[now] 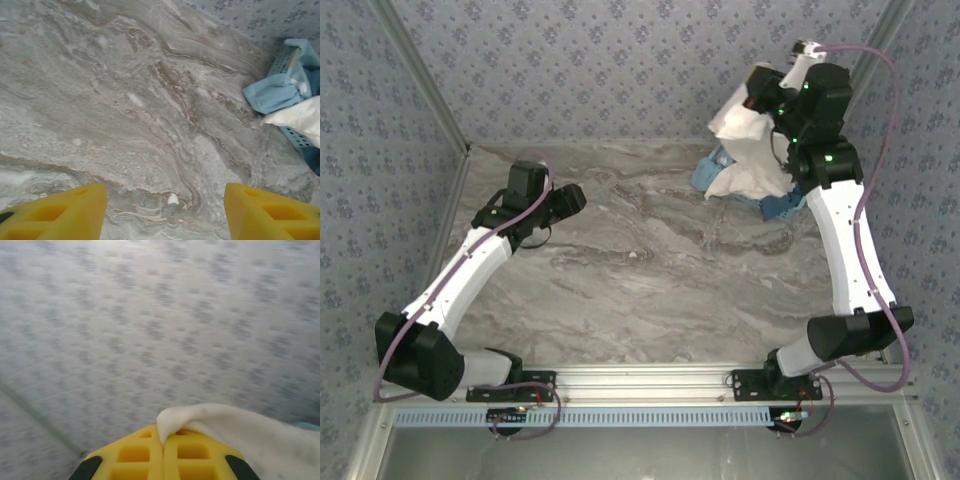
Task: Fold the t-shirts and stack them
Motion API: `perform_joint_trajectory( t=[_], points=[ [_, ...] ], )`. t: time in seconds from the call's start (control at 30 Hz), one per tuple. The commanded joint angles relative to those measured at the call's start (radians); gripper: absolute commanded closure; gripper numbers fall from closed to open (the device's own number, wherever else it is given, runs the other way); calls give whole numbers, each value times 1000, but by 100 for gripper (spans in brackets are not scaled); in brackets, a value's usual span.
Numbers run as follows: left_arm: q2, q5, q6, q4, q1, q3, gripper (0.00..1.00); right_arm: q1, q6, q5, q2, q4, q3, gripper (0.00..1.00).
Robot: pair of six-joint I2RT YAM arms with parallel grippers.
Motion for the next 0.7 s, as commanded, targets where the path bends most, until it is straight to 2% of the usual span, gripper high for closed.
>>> perform_joint_trajectory(
  t=[0.0,0.27,0.4,0.53,0.67],
  points=[
    [-43,-77,19,-71,16,33,37,122,10,-71,-22,43,48,100],
    [-147,-187,5,-168,76,11,36,479,62,-20,21,86,-20,100],
    [-206,-237,-11,-232,105,-6,36,609,142,-88,102,153,-129,100],
    [-268,-266,-26,-265,120,-44,35,701,170,-220,241,172,-144,100],
    [-313,-270,-49,-299,131,-82,35,740,215,-304,335,186,-161,100]
  ],
)
